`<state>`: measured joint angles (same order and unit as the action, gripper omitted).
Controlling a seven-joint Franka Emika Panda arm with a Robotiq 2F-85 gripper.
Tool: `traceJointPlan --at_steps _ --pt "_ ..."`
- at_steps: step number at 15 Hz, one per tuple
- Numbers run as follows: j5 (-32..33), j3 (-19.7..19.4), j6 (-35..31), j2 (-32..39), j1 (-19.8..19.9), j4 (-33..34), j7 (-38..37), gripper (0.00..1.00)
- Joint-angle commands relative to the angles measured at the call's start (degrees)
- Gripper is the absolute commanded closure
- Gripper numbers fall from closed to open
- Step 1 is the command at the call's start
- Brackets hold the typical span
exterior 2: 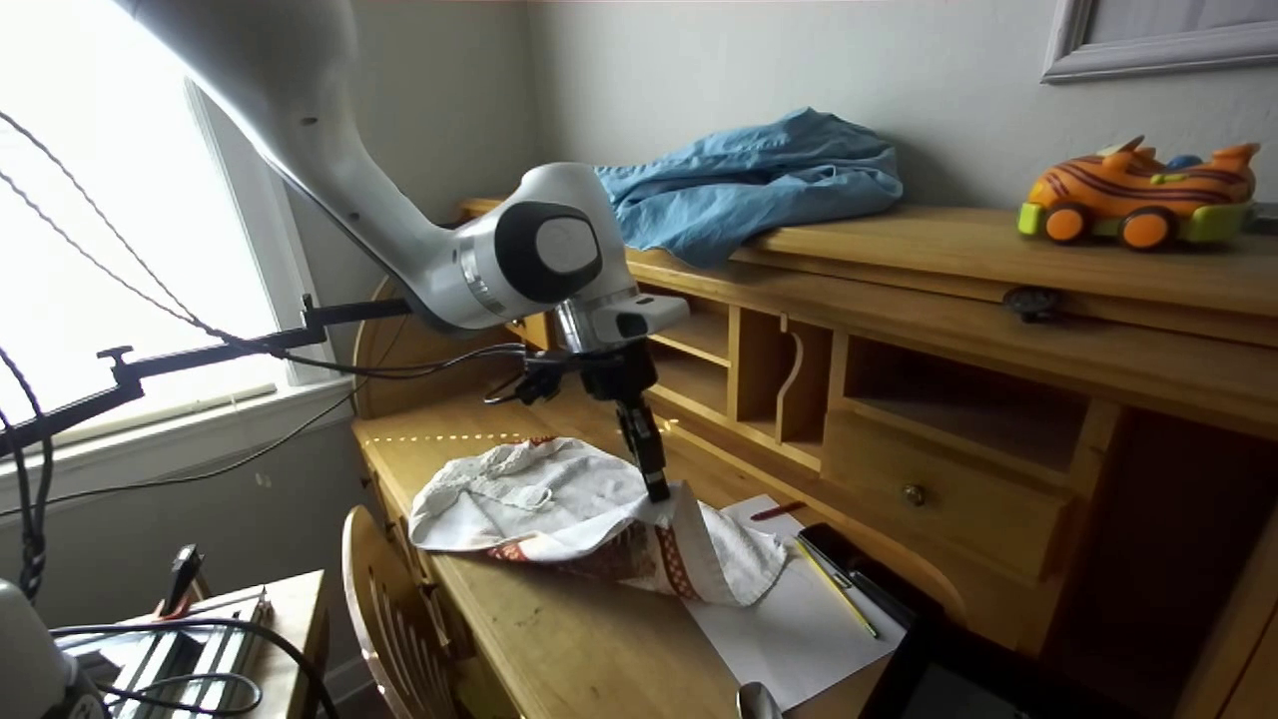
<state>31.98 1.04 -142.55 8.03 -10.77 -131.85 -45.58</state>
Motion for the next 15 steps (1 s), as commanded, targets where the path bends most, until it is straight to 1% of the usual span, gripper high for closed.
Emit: traceJointPlan --at_steps 1,9,11,15 --pt "0.2 1.1 -0.5 2.9 0.1 3.0 4.2 0.98" --pt "-0.3 1.6 0.0 6.6 -1.8 6.9 10.8 0.98" --pt "-3.5 2.2 -0.6 6.8 -1.5 6.7 13.4 0.98" --pt "-7.7 3.0 -2.5 6.9 -1.4 6.5 18.7 0.98"
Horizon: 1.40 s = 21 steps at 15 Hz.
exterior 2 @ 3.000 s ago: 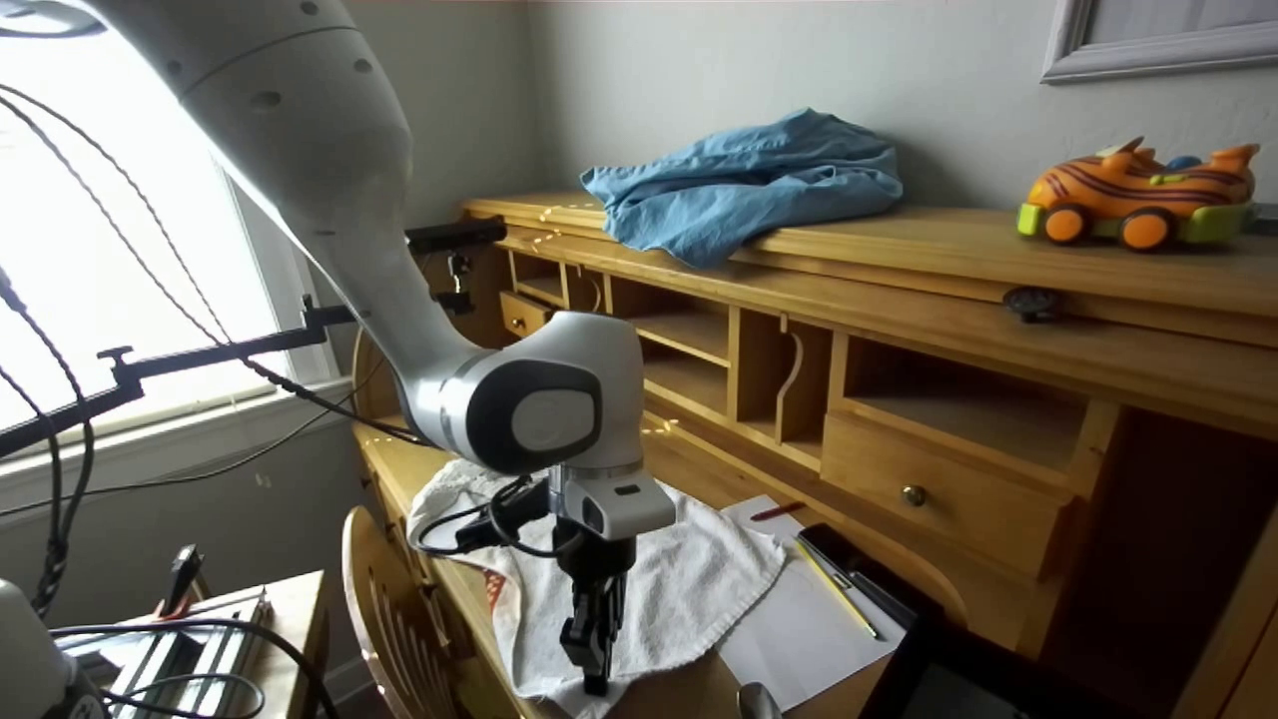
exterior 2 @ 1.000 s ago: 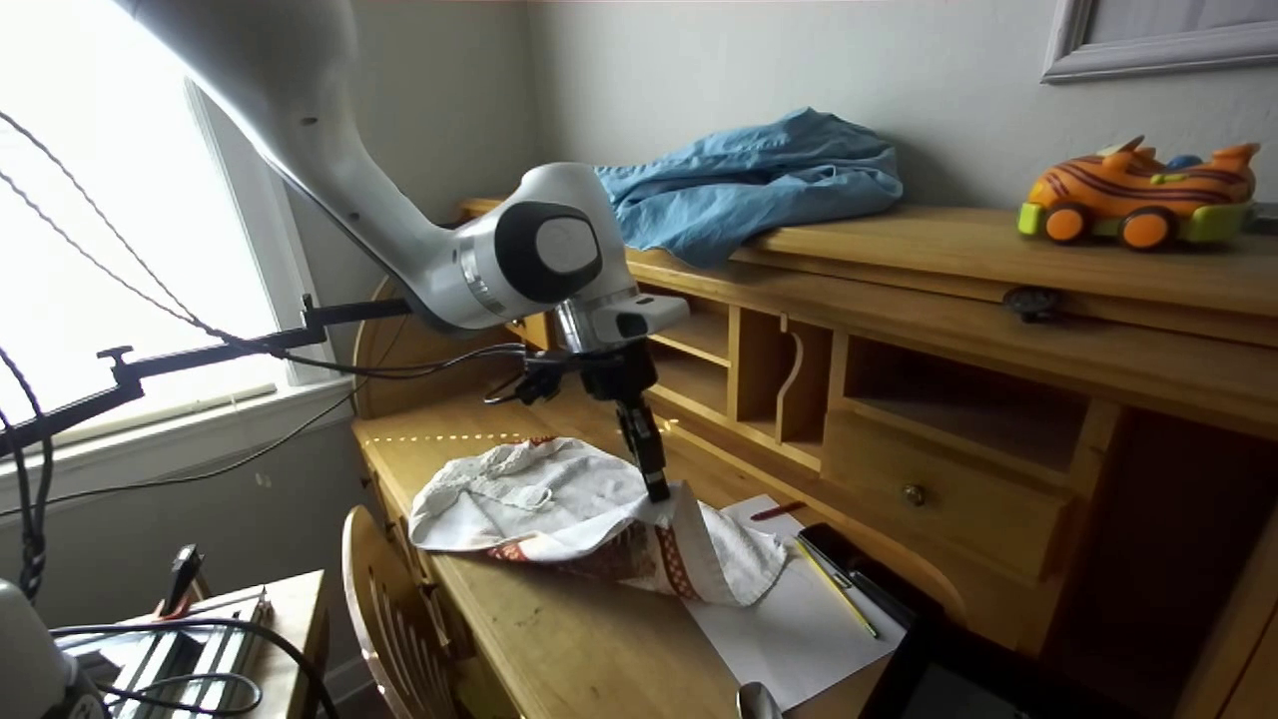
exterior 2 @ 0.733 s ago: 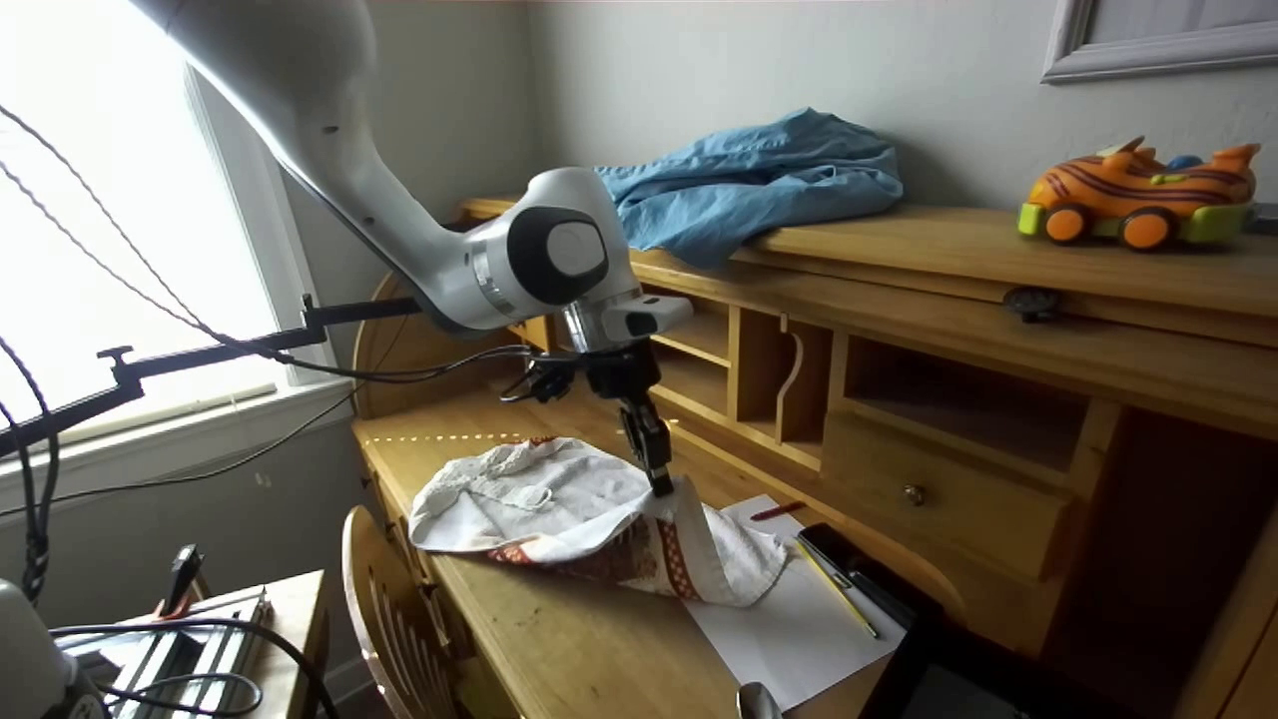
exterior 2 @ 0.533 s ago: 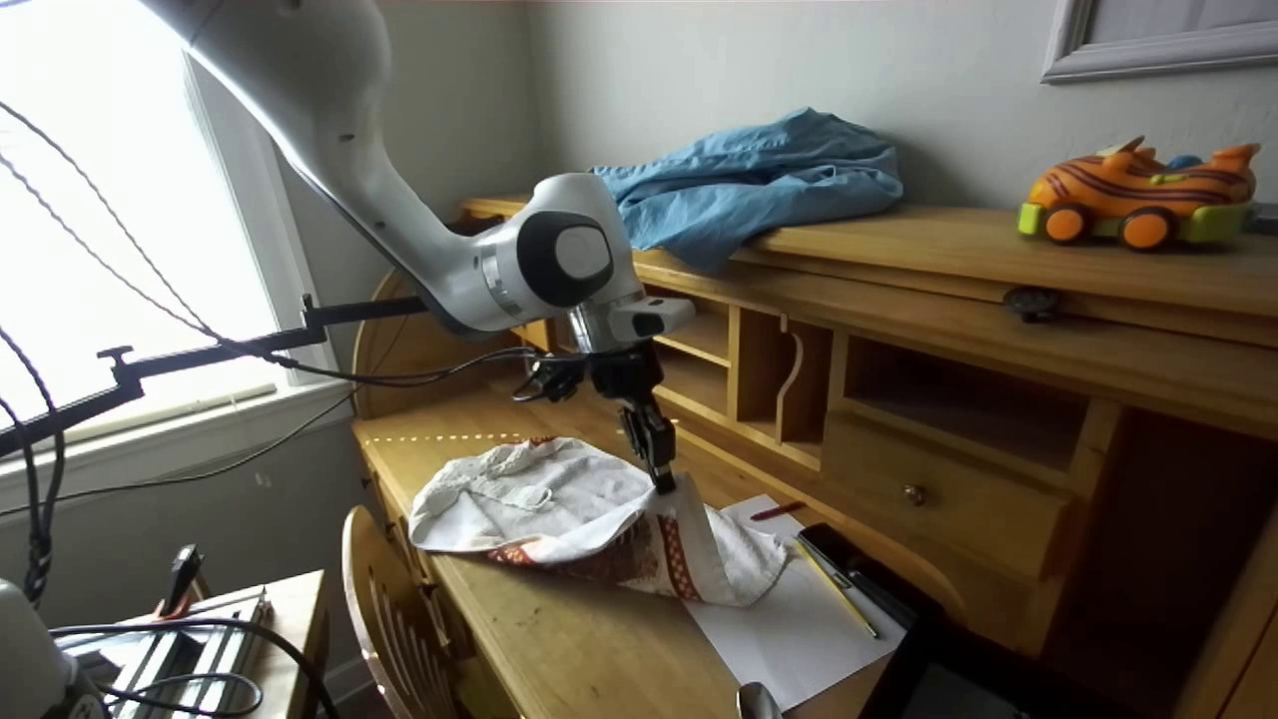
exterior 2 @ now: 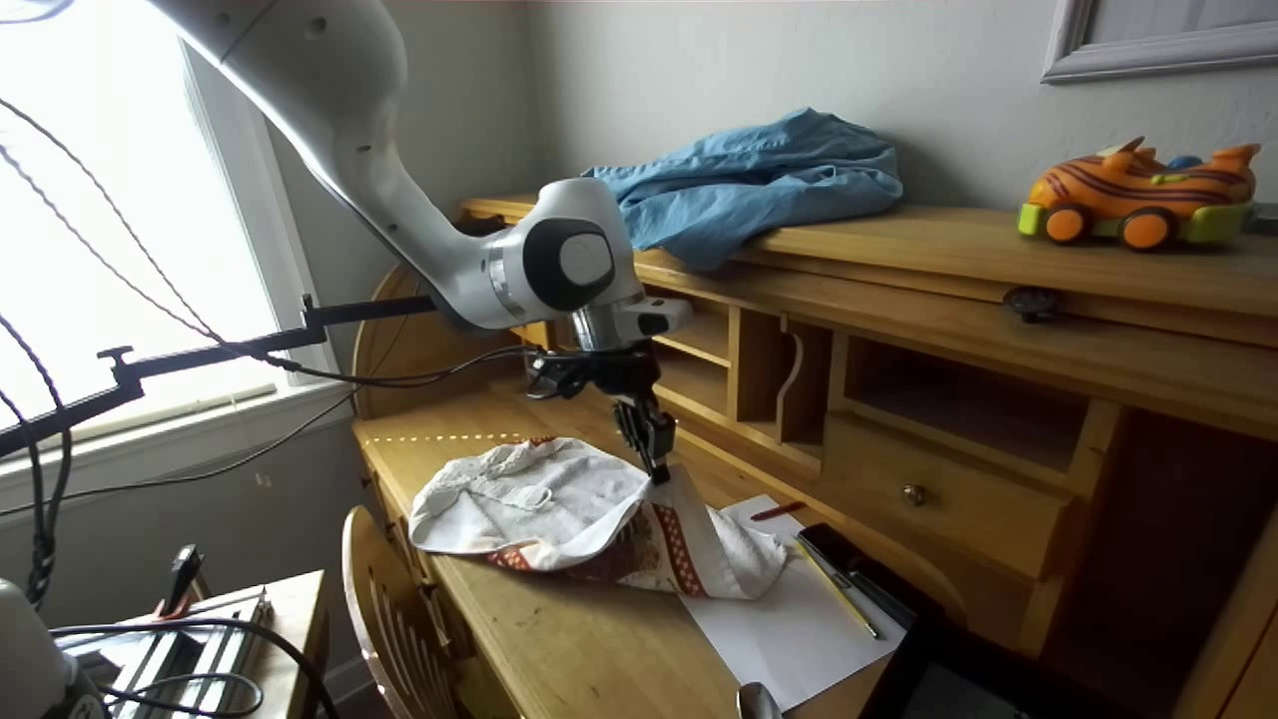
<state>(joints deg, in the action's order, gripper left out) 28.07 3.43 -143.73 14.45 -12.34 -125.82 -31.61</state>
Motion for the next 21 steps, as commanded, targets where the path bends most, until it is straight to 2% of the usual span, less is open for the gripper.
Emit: traceJointPlan --at_steps 1,5,8,15,16,21 --pt "-4.8 0.7 -1.8 0.7 0.2 0.6 6.3 0.98" --pt "-9.7 1.9 -2.7 1.3 0.5 1.3 13.4 0.98" --pt "-11.0 2.1 -1.7 2.3 0.1 2.5 16.0 0.98" --pt "-10.5 1.8 0.6 4.9 -0.4 6.3 18.5 0.98" --pt "-9.4 1.1 -1.2 3.5 -0.8 4.0 16.5 0.93" --pt "-9.4 1.1 -0.8 4.2 -0.8 5.0 17.0 0.93"
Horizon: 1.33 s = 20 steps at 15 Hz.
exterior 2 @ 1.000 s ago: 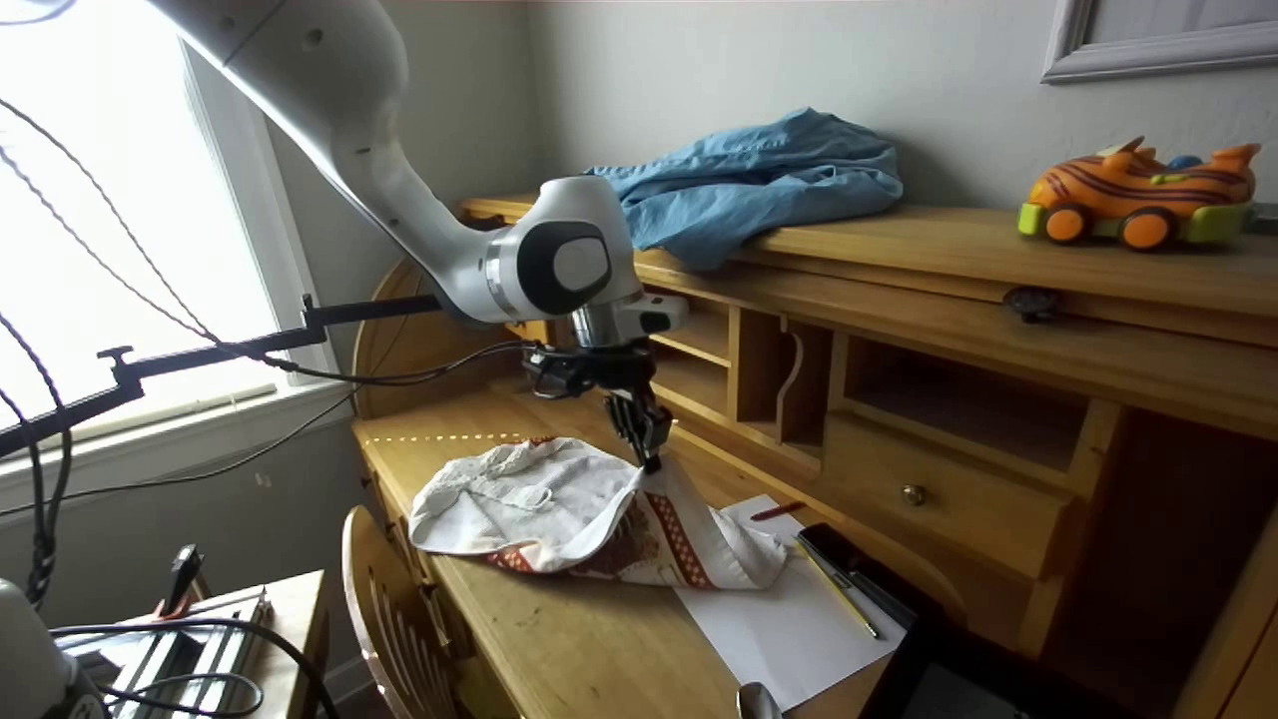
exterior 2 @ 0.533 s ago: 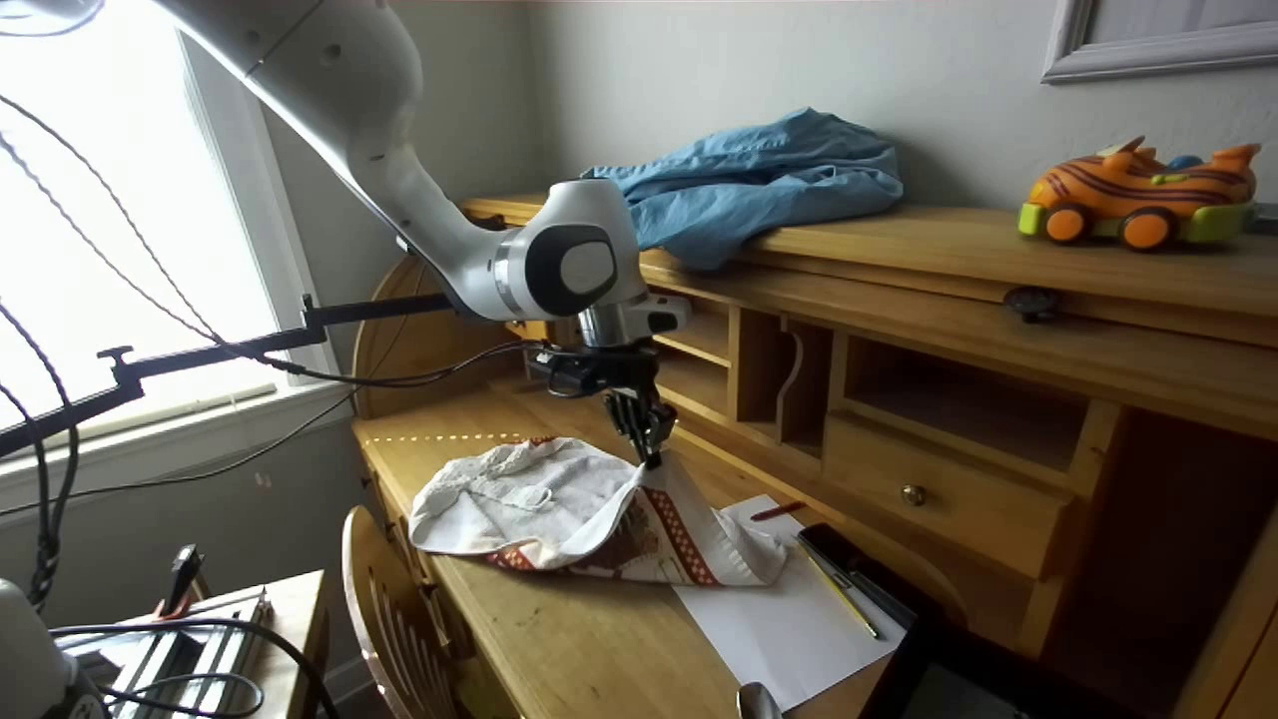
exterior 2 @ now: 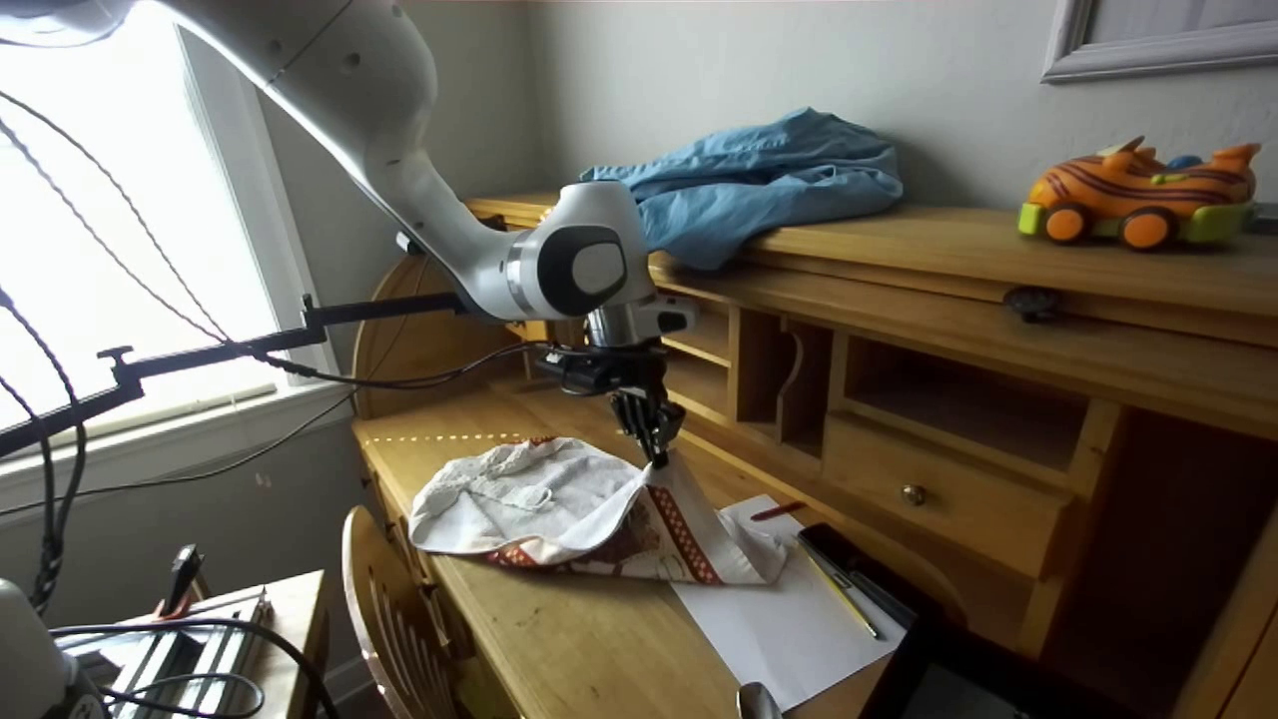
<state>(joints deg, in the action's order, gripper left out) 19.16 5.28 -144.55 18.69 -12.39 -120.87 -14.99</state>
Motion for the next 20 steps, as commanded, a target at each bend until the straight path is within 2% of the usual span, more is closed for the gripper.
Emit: traceJointPlan --at_steps 1,3,4,5,13,20 --pt "-0.5 -0.8 0.0 -0.1 -0.8 0.0 0.4 0.93" --pt "-0.5 -0.8 0.0 -0.1 -0.8 0.0 0.4 0.93" --pt "-0.5 -0.8 0.0 -0.1 -0.8 0.0 0.4 0.98" --pt "-0.4 -1.0 -0.2 -0.4 -0.3 -0.9 1.0 0.98" --pt "-4.2 1.4 -7.3 0.1 4.3 -5.8 18.0 0.98" --pt "-6.8 6.4 -7.6 1.7 4.4 -3.7 29.7 0.98"
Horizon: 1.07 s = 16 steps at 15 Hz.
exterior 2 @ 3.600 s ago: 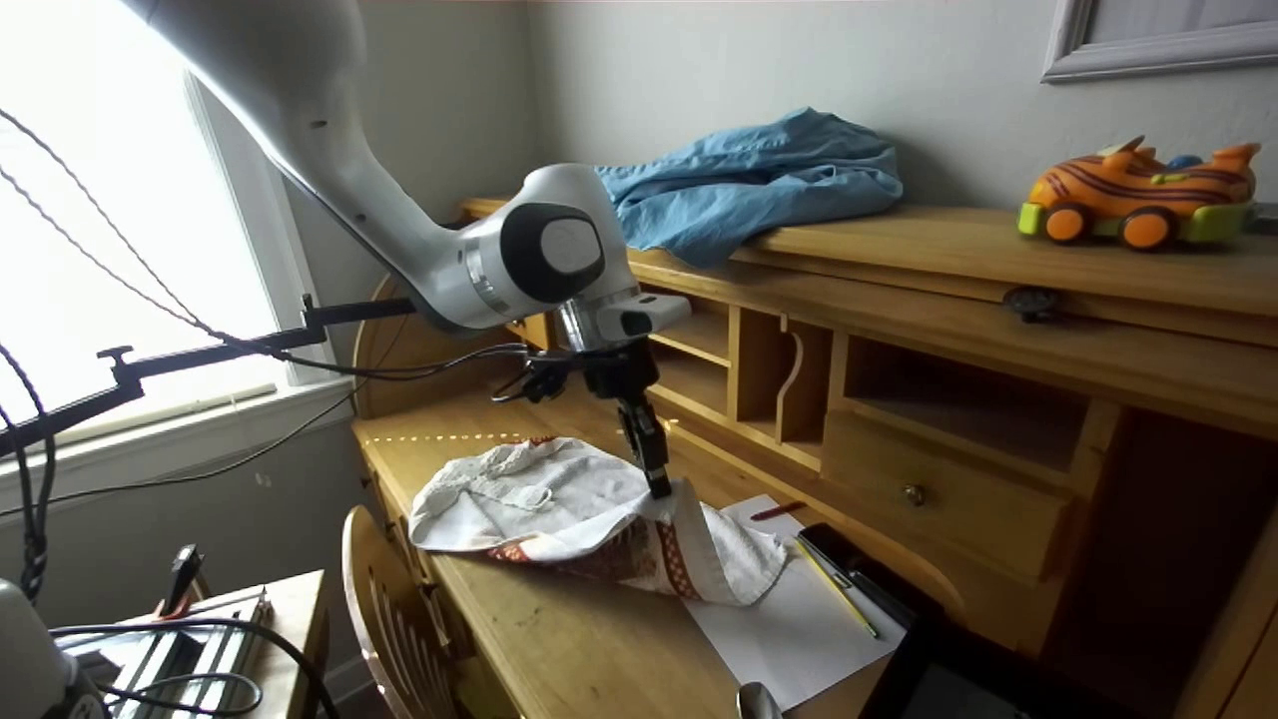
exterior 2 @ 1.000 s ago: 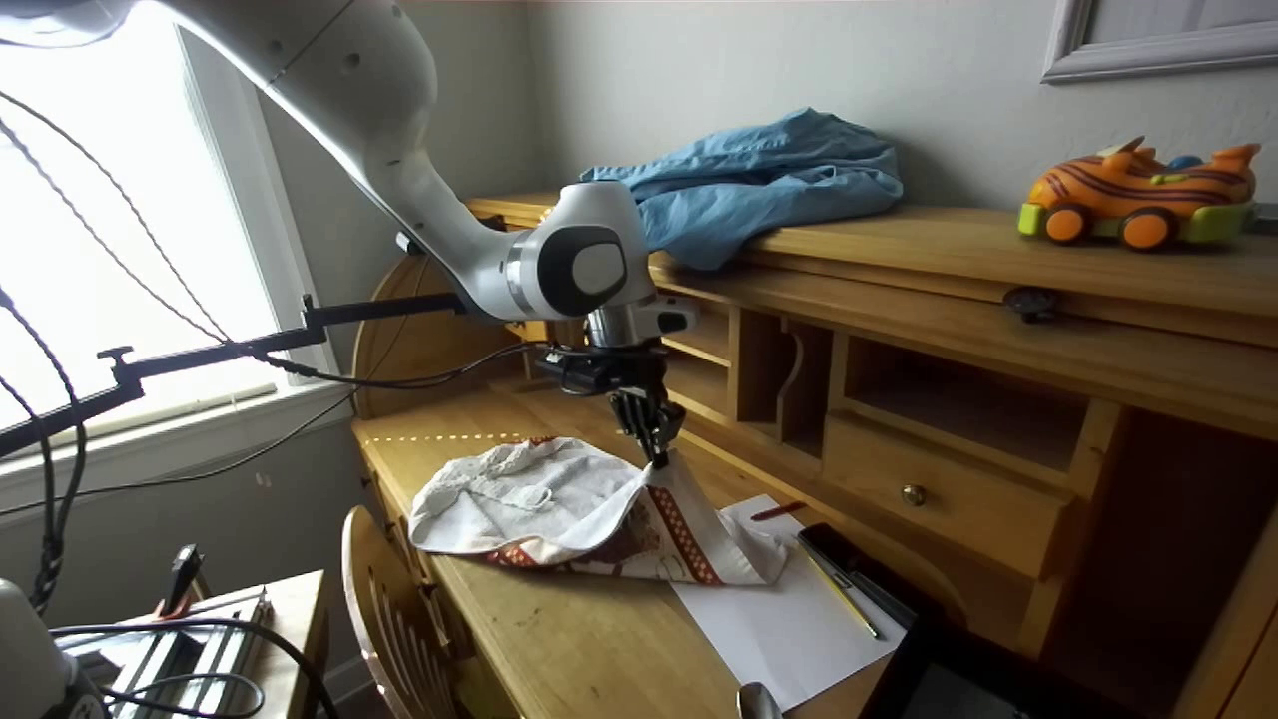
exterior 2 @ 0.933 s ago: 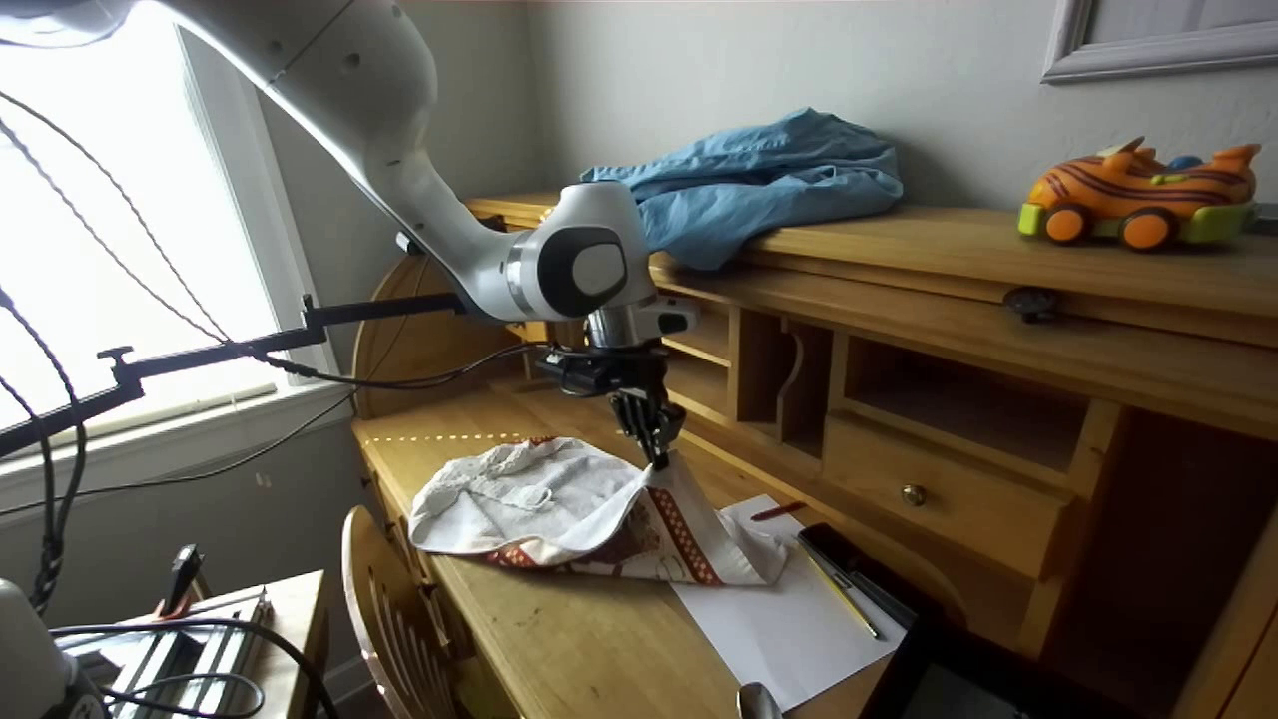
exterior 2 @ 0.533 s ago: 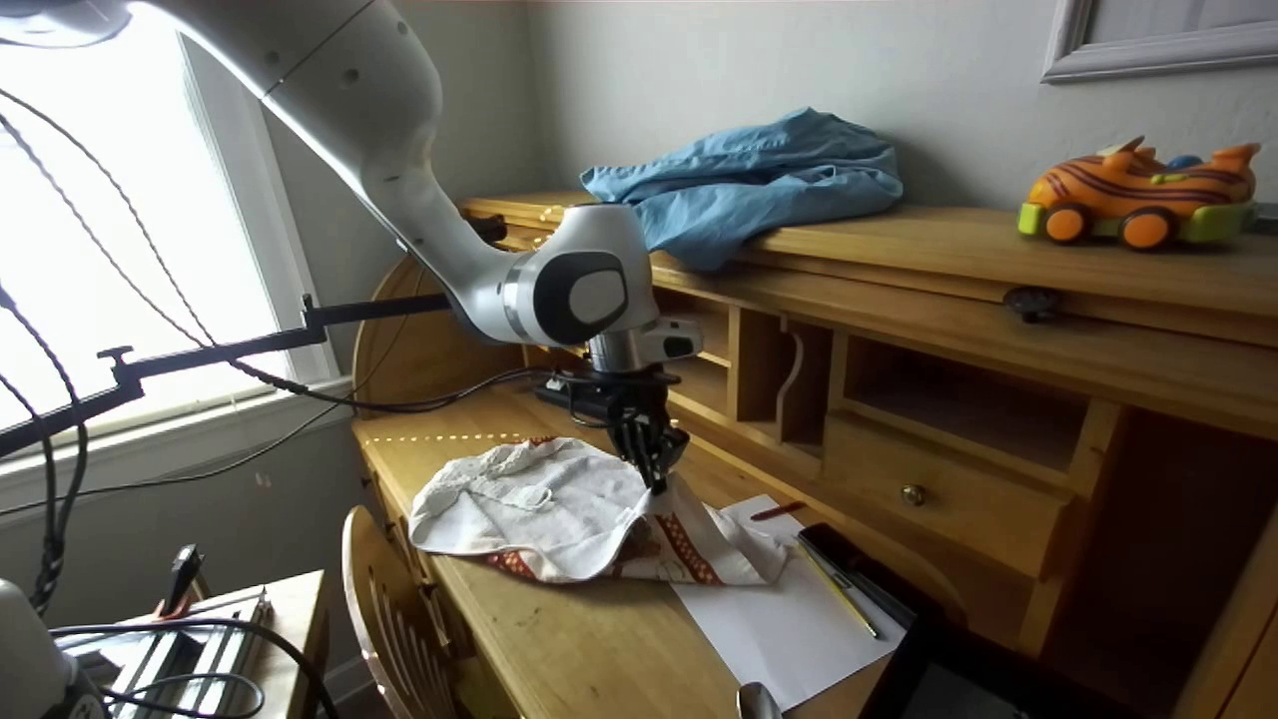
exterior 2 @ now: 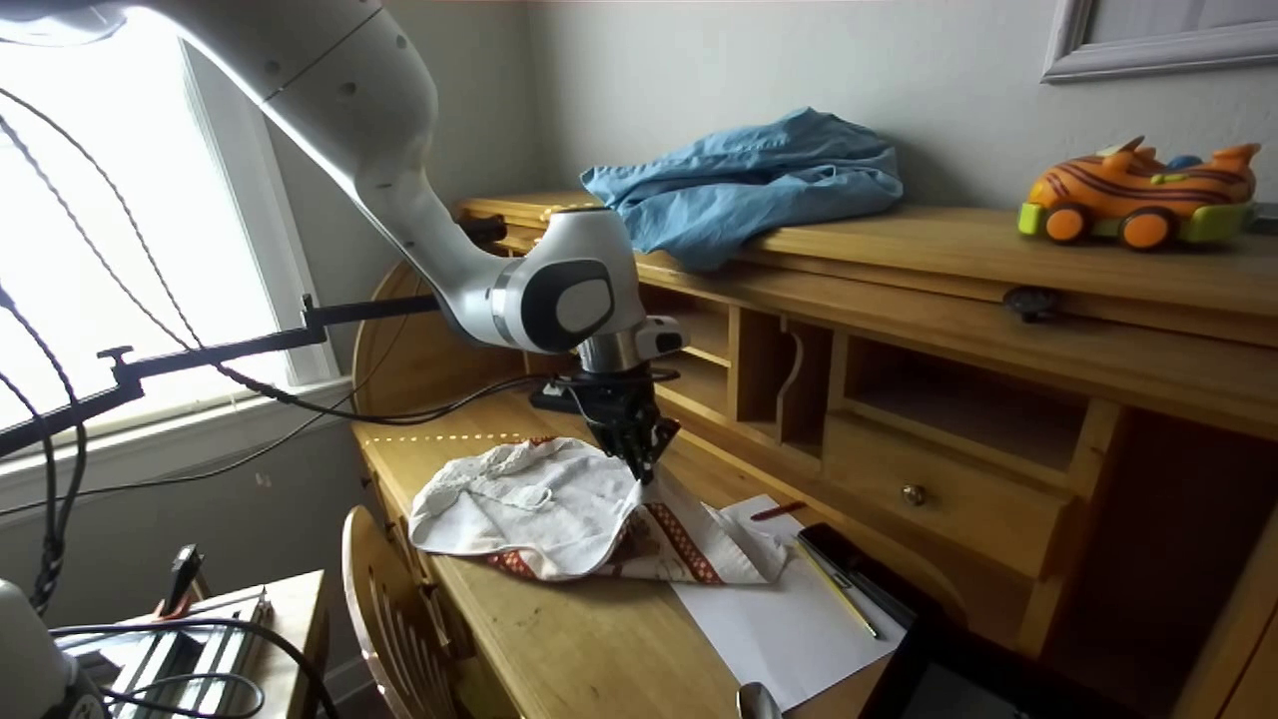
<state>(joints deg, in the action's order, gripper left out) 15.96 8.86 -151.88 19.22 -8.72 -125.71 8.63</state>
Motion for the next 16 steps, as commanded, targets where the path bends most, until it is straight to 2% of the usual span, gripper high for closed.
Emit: traceJointPlan --at_steps 1,7,16 --pt "-4.7 3.8 0.1 1.4 0.9 1.6 7.6 0.98" --pt "-11.4 8.4 2.0 3.6 1.6 4.1 14.3 0.98" --pt "-10.8 11.1 8.8 8.6 0.0 12.2 19.6 0.98"
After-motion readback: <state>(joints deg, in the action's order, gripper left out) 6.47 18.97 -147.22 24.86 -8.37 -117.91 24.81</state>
